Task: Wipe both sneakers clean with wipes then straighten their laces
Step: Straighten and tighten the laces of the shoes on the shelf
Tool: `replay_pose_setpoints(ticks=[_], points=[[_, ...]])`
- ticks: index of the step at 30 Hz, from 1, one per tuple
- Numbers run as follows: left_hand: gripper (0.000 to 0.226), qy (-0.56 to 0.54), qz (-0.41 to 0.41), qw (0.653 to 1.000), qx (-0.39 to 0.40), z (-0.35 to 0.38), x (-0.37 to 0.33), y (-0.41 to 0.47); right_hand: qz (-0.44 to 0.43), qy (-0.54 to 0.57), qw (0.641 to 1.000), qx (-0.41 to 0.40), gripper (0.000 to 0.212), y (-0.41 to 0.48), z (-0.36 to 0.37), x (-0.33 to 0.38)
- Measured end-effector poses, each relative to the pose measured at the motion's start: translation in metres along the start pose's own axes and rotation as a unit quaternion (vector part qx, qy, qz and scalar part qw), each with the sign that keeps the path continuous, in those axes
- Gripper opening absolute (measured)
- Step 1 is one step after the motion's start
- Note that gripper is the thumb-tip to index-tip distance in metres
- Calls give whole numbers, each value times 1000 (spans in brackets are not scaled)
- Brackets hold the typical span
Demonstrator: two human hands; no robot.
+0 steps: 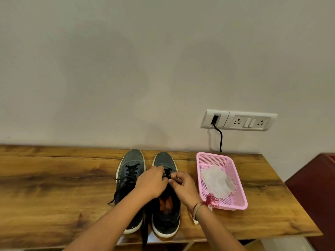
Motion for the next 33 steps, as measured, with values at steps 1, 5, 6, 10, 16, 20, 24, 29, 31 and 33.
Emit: replay_pose_setpoints(ticks=[1,5,6,10,16,20,24,29,31,33], points=[[25,-27,-6,999,22,4,1,0,4,8,1000,-1,22,0,0,1],[8,-131,-15,989,64,9,4,-1,23,46,999,6,17,-1,-1,-1],[6,-135,-13,988,69,7,6,-1,25,48,998,11,17,-2,-1,-1],[9,-62,22,993,101,1,4,0,29,58,998,26,21,-2,0,3],[10,-67,10,982,175,11,3,-1,40,49,997,54,14,-4,0,-3],[20,-23,37,991,125,8,2,-1,-10,-24,995,96,10,-5,4,8],[15,70,106,991,33,-13,-15,-4,-29,-92,990,101,18,1,1,10],[27,255,240,933,-78,-30,-48,-24,-29,-133,984,118,10,1,7,10],[27,270,251,926,-82,-30,-52,-28,-41,-141,981,129,17,-1,11,15],[26,285,223,928,-86,-33,-45,-27,-57,-160,976,135,20,-2,15,17]])
Point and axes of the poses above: each hand's wrist, its own y-axis towards the middle knuckle, its own z-axis out of the palm, x = y × z, the point moved 10 cm from there along y, towards the middle knuckle, and after that the axes turned 8 degrees about -x, right-handed, at the moved point
